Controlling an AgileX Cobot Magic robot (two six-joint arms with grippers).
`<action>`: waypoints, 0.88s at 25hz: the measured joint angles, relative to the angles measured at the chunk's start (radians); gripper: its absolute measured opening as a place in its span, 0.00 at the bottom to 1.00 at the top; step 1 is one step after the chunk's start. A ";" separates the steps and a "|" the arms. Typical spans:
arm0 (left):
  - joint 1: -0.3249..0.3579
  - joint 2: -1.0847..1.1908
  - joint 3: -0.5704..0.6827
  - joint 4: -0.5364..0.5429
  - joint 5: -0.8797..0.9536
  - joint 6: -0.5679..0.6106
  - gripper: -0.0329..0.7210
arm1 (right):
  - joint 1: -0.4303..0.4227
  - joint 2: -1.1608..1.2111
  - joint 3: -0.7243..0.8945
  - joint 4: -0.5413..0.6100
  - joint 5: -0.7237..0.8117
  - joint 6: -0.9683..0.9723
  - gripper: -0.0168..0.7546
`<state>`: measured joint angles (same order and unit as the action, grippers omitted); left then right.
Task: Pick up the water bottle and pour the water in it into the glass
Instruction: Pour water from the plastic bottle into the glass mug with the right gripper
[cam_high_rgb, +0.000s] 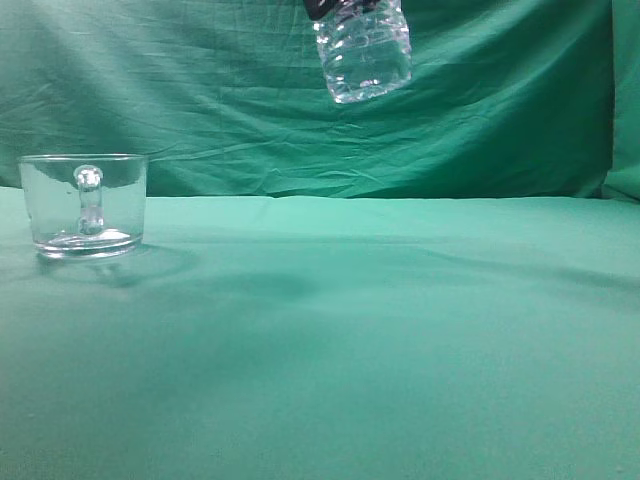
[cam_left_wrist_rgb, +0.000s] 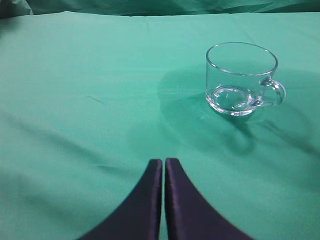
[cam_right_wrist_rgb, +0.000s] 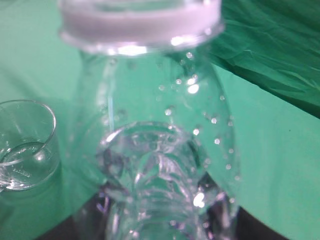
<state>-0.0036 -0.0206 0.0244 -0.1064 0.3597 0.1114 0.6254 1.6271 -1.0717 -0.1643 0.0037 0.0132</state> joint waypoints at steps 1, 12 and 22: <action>0.000 0.000 0.000 0.000 0.000 0.000 0.04 | 0.010 0.014 -0.042 -0.003 0.054 -0.005 0.40; 0.000 0.000 0.000 0.000 0.000 0.000 0.04 | 0.097 0.303 -0.485 -0.008 0.429 -0.176 0.40; 0.000 0.000 0.000 0.000 0.000 0.000 0.04 | 0.181 0.536 -0.758 -0.181 0.587 -0.215 0.40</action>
<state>-0.0036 -0.0206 0.0244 -0.1064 0.3597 0.1114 0.8065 2.1632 -1.8301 -0.3450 0.5902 -0.2014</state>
